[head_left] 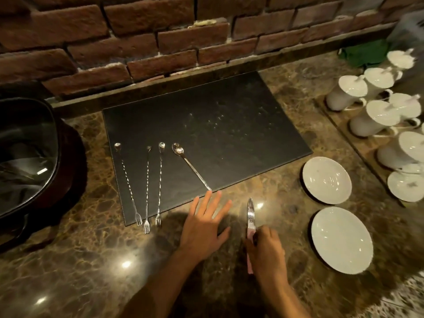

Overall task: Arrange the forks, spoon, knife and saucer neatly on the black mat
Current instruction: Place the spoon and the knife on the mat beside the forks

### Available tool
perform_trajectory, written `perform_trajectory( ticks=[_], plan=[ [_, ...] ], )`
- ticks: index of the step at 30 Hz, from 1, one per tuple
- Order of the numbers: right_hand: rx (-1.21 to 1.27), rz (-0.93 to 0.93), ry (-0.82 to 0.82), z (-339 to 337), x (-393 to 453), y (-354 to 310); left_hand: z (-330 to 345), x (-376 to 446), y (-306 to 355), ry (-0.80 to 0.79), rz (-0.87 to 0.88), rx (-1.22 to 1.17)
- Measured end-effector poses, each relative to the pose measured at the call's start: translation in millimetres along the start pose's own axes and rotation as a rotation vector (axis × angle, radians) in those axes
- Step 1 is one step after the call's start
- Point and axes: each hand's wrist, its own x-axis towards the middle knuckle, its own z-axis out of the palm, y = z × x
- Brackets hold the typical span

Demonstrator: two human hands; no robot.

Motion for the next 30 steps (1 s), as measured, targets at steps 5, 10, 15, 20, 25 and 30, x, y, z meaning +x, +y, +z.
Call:
perform_trajectory(
  ticks=[5,10,15,20,25,30],
  plan=[
    [-0.014,0.016,-0.007,-0.2,2.2,4.1,4.2,27.4,23.1,0.022,0.065,-0.028],
    [-0.014,0.077,0.015,-18.7,18.7,13.7,7.7,34.7,21.5,-0.042,0.036,0.039],
    [0.137,0.016,0.086,-36.6,49.1,5.4,10.6,33.0,20.2,-0.055,0.038,0.067],
    [0.119,-0.233,0.164,-47.9,105.1,-38.4,13.7,33.2,20.2,-0.058,0.027,0.064],
    [0.114,-0.257,0.055,-37.1,159.6,-102.5,14.5,34.3,21.6,-0.073,0.006,0.047],
    [-0.035,-0.323,-0.015,-17.7,181.3,-139.5,10.9,34.4,21.3,-0.104,0.008,0.051]
  ],
)
